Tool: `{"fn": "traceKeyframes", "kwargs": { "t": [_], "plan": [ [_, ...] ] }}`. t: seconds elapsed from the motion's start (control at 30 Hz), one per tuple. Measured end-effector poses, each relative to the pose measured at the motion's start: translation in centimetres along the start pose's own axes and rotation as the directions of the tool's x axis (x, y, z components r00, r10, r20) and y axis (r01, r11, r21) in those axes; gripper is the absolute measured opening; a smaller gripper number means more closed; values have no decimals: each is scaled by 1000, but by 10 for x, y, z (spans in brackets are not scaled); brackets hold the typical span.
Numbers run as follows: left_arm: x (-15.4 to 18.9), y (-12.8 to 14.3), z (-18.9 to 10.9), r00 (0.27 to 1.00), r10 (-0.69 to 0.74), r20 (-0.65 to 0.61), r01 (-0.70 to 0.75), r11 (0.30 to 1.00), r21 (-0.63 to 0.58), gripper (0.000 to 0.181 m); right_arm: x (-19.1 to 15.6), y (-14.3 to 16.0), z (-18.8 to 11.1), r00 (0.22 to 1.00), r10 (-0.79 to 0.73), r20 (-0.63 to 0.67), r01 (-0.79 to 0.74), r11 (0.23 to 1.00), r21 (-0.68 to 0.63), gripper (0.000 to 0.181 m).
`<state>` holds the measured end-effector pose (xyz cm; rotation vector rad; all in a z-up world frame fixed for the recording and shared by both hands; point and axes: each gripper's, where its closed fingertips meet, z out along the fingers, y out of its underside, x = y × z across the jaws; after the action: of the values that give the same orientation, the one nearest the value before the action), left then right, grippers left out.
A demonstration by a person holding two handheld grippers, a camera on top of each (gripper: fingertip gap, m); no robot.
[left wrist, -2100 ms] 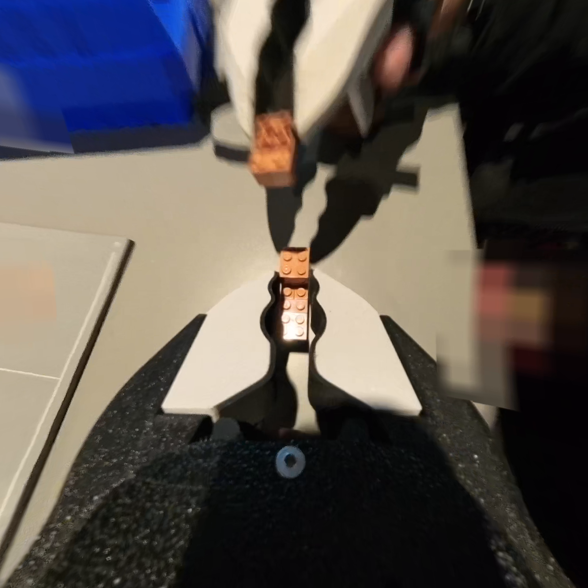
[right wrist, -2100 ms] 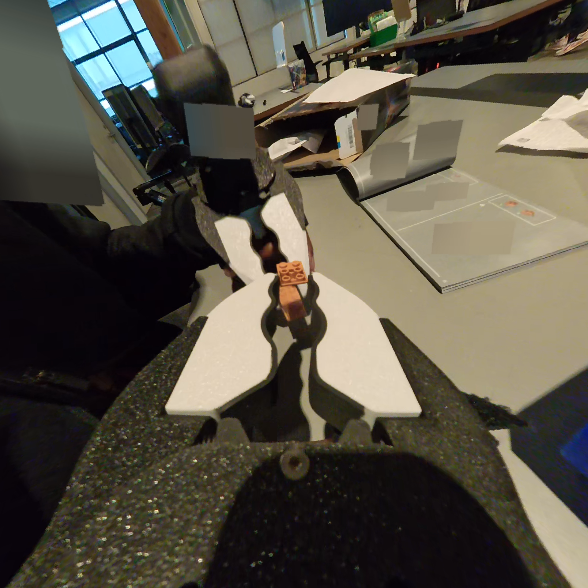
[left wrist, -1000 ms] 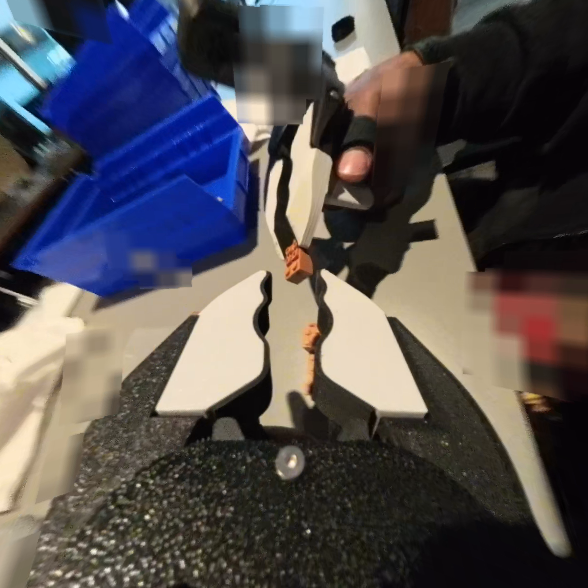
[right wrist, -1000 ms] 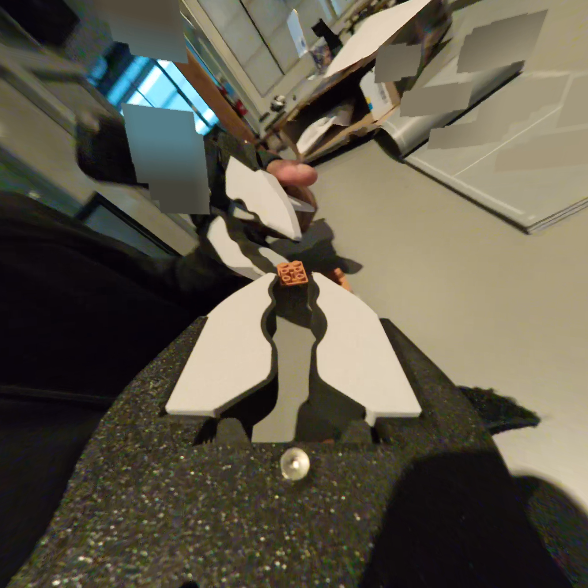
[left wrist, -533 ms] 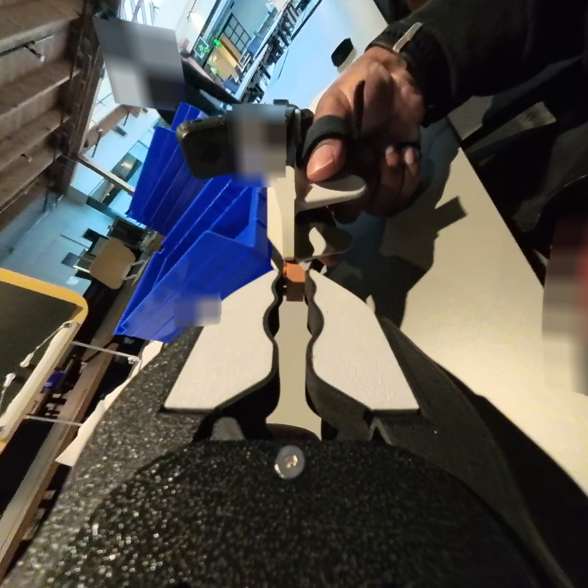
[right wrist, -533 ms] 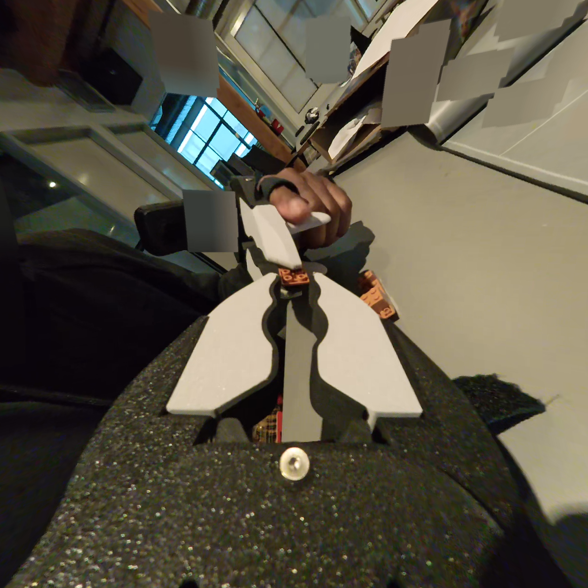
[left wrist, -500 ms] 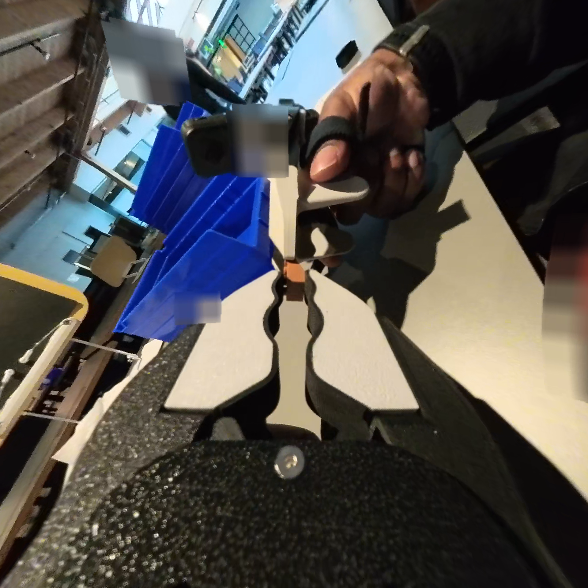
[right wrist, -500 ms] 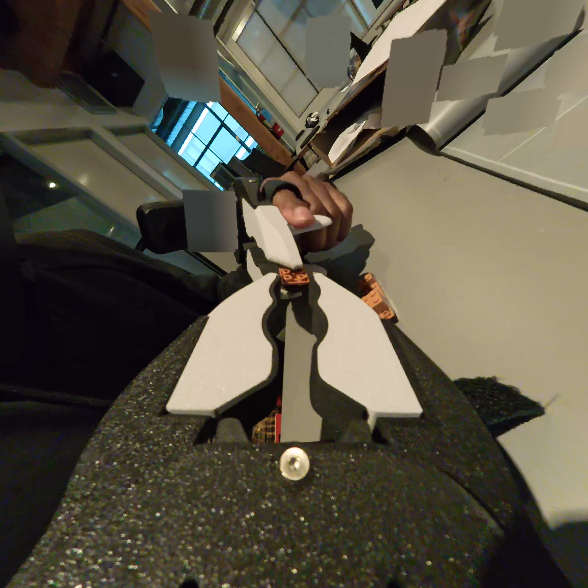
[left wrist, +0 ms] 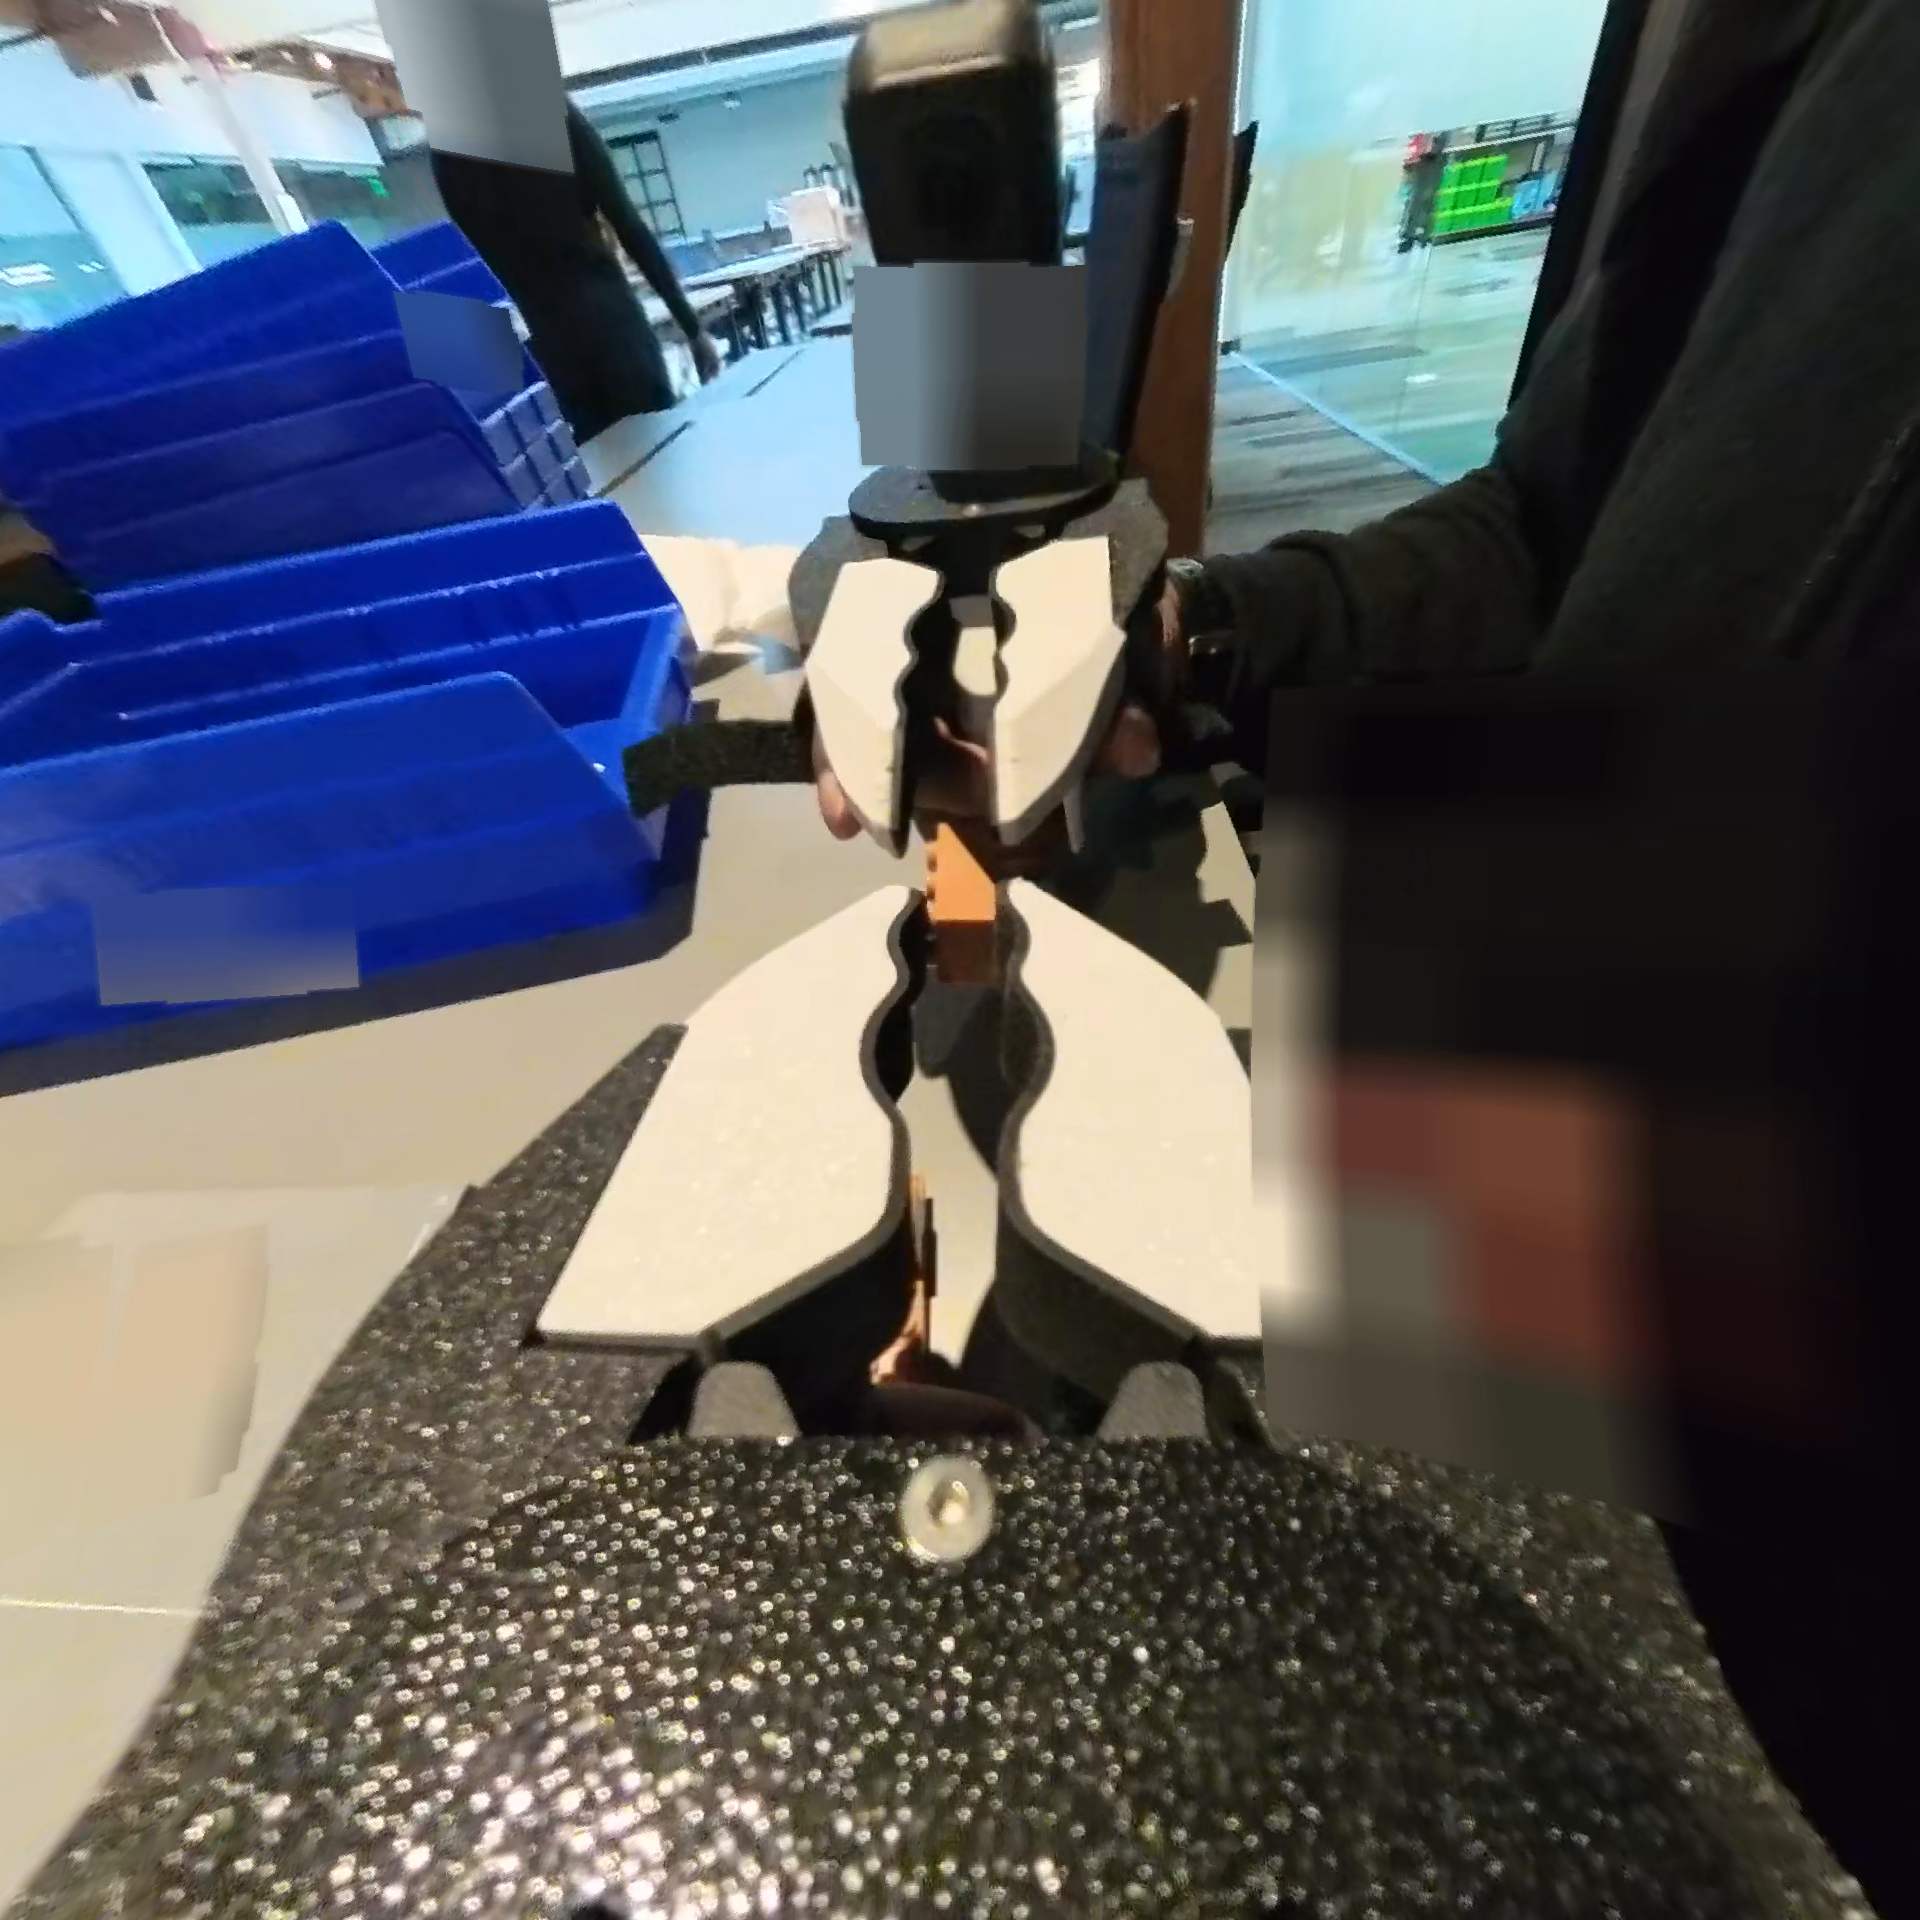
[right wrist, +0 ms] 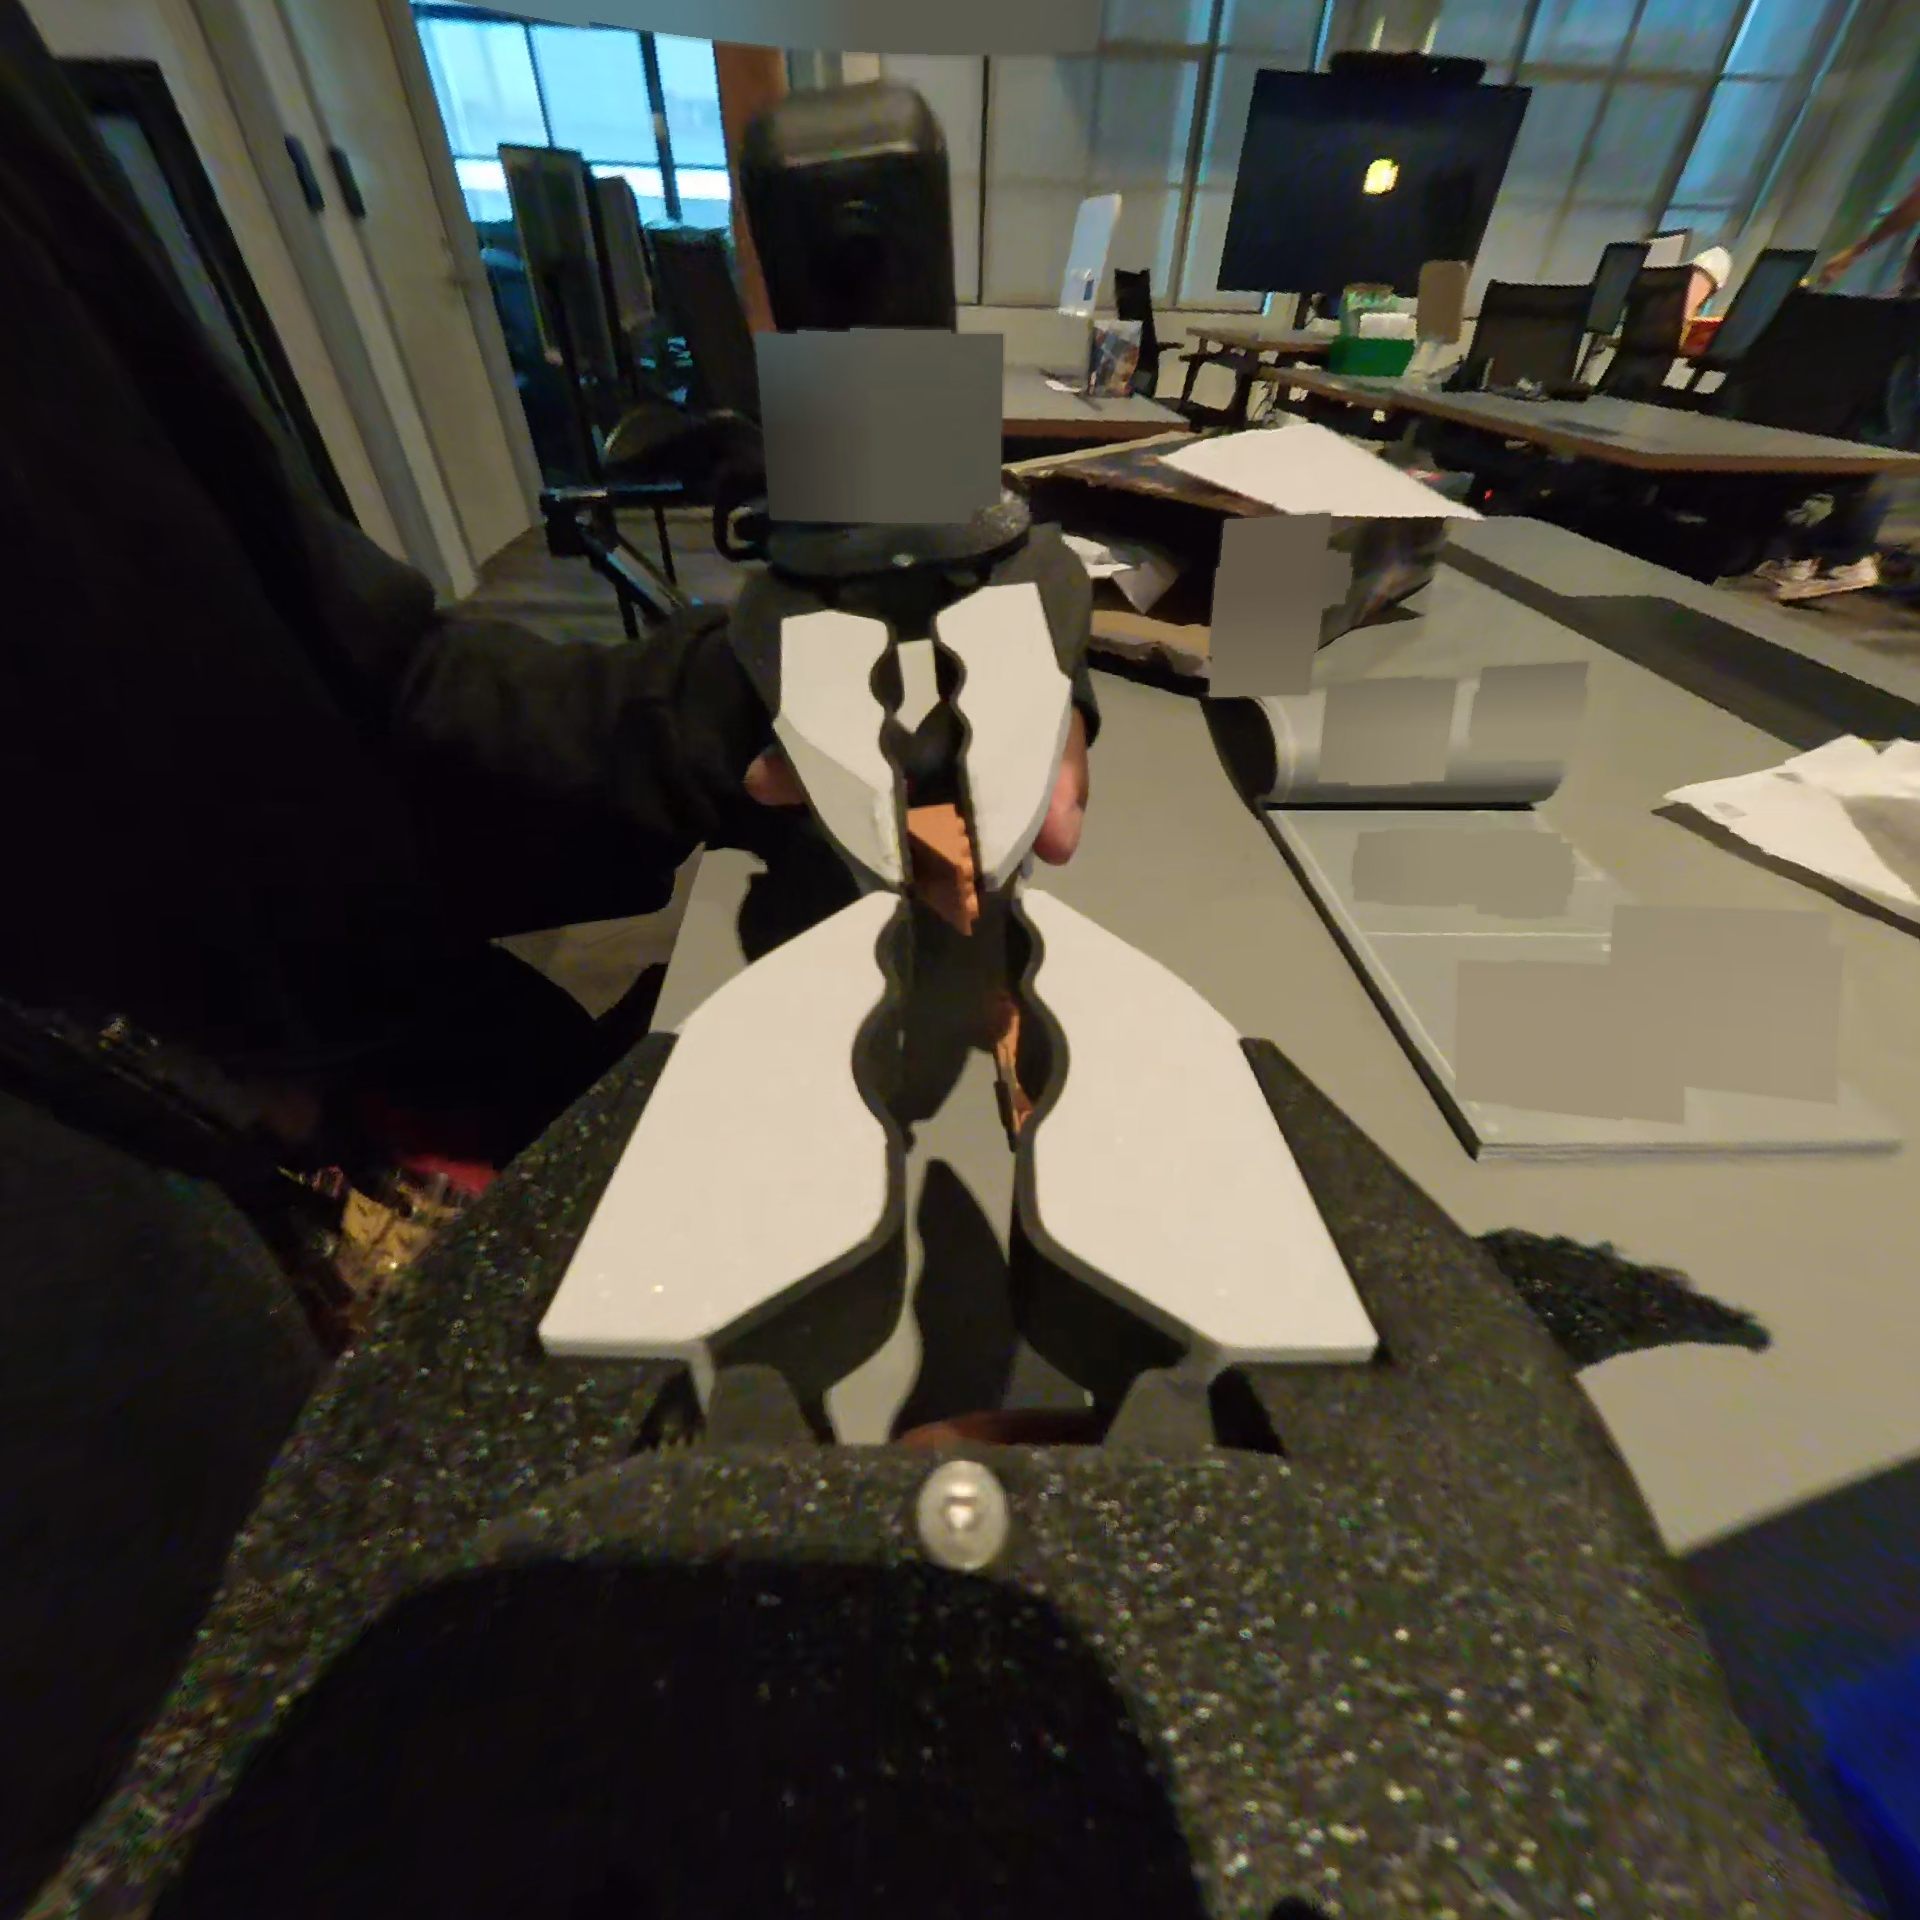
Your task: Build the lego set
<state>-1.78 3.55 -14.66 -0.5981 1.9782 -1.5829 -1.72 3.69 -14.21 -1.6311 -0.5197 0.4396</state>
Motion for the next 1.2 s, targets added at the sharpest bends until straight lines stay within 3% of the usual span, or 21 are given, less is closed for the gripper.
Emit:
{"fn": "traceKeyframes", "kwargs": {
  "t": [0.33, 0.53, 0.63, 0.7, 0.77, 0.87, 0.97, 1.2],
  "plan": [
    [7, 6, 4, 997, -59, -55, 58, 998, -17, 11, -7, 3, 9, 999, -32, 4, 32, 999, -9, 6],
    [-7, 12, -6, 997, -69, 27, 70, 996, -55, 16, 1, 3, 0, 997, -35, -62, 33, 999, -30, 5],
    [-17, 26, -24, 980, 158, 120, -127, 963, -236, 21, 8, 3, -14, 997, 7, -81, -11, 999, -47, 5],
    [-19, 36, -29, 911, 397, 110, -326, 859, -393, 24, 11, 5, -20, 996, 19, -85, -24, 998, -51, 5],
    [-19, 44, -27, 882, 466, 68, -381, 791, -479, 25, 12, 9, -24, 996, 20, -88, -25, 998, -61, 5],
    [-24, 64, -22, 914, 403, 44, -310, 765, -564, 36, 14, 12, -25, 995, 5, -104, -13, 997, -76, 5],
    [-21, 82, -22, 939, 344, 7, -267, 741, -617, 37, 13, 14, -27, 993, -16, -119, 6, 997, -83, 5],
    [-20, 94, -33, 990, 103, 93, -29, 811, -585, 34, 10, 21, -30, 990, -65, -125, 51, 993, -111, 5]
  ]
}}
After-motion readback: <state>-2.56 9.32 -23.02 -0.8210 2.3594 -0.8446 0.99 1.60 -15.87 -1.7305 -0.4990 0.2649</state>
